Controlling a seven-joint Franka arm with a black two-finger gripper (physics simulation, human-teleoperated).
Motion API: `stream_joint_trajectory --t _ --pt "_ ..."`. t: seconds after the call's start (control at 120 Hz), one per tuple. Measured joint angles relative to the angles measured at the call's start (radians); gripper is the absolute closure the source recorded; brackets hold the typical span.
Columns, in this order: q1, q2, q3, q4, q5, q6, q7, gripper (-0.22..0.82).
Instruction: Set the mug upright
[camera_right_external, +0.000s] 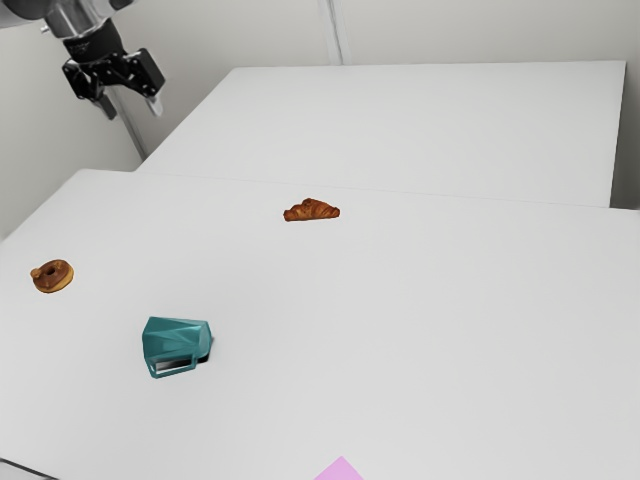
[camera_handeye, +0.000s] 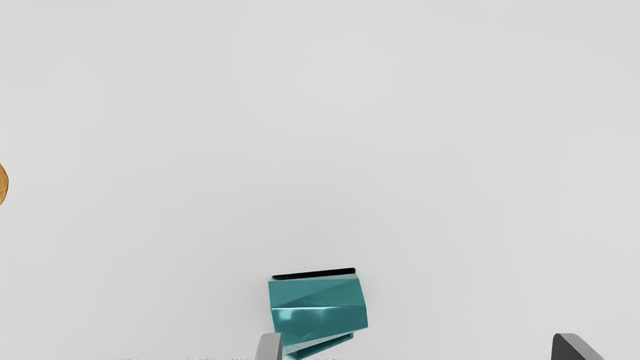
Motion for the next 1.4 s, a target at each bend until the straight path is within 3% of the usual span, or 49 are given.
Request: stream_joint_trajectory --t 0.3,0.425,0.533,0.633,0.783,0.933,1.192,1.4 --pt "0.003 -0.001 0.014 -0.064 0.004 -0.004 -0.013 0.02" --pt "-0.02 -0.149 0.061 -0.345 -0.07 0.05 0.0 0.02" --pt "0.151 -0.197 0.097 -0.54 -0.159 0.114 0.048 0.02" --pt "0.203 -0.201 0.157 -0.695 -0.223 0.195 0.112 0.02" --pt "0.23 -0.184 0.225 -0.839 -0.322 0.339 0.241 0.02" --pt "0.275 -0.113 0.239 -0.9 -0.494 0.43 0.399 0.02" --pt "0.326 -0.021 0.255 -1.02 -0.926 0.505 0.777 0.02" --pt "0.306 -0.022 0.277 -1.103 -1.06 0.519 1.029 0.02"
